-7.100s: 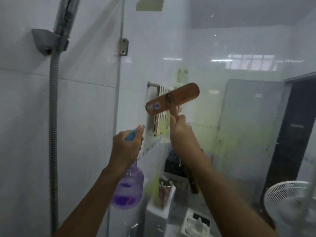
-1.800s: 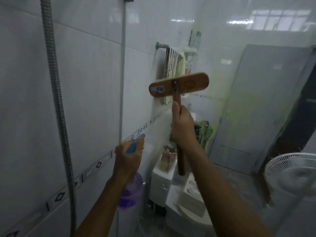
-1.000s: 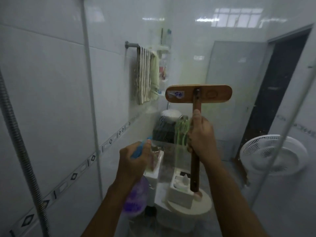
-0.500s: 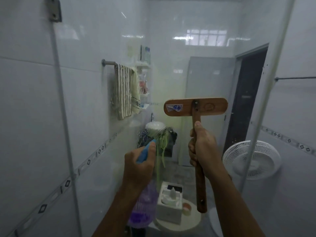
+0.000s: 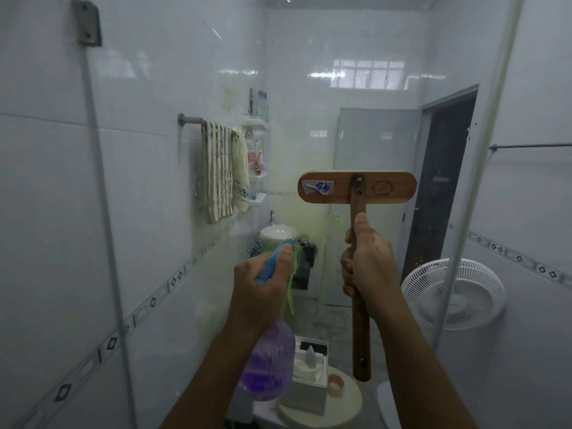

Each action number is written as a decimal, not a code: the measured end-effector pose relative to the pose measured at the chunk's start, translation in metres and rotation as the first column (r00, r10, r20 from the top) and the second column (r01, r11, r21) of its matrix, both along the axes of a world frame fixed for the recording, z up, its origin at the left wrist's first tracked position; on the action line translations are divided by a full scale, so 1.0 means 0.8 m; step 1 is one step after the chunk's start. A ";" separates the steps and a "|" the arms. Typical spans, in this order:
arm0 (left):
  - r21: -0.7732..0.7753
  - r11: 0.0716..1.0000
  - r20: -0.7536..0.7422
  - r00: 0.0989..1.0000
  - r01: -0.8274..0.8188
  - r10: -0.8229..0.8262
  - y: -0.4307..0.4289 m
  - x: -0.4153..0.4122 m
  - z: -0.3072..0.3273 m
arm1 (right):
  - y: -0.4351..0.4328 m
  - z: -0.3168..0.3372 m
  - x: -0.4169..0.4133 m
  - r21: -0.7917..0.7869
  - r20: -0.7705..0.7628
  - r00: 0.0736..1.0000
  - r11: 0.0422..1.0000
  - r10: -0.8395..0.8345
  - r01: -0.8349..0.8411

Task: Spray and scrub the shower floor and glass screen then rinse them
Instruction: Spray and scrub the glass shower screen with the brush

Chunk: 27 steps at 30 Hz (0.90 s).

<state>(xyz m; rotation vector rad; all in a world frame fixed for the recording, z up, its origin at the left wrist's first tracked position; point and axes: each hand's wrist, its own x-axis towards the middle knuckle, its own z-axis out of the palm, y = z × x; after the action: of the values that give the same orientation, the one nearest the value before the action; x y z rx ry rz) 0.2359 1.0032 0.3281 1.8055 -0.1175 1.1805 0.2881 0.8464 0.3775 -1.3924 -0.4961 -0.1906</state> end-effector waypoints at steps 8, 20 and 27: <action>-0.033 0.999 0.011 0.999 -0.039 0.039 0.001 0.004 0.004 | 0.003 0.001 0.001 -0.053 0.031 1.000 0.999 -0.002 0.003; -0.142 0.977 0.011 0.987 -0.158 0.161 0.022 -0.022 -0.027 | 0.058 -0.141 0.001 -0.238 0.151 0.985 0.964 -0.083 0.117; -0.151 0.973 -0.040 0.984 -0.177 0.173 0.021 -0.041 -0.047 | 0.060 -0.189 -0.029 -0.292 -0.024 0.999 0.956 -0.022 0.014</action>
<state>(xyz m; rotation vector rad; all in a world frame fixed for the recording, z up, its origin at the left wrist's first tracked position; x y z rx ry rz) 0.2034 1.0202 0.2906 1.7210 0.1476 1.2522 0.2652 0.8945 0.2260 -1.6864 -0.5037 -0.1152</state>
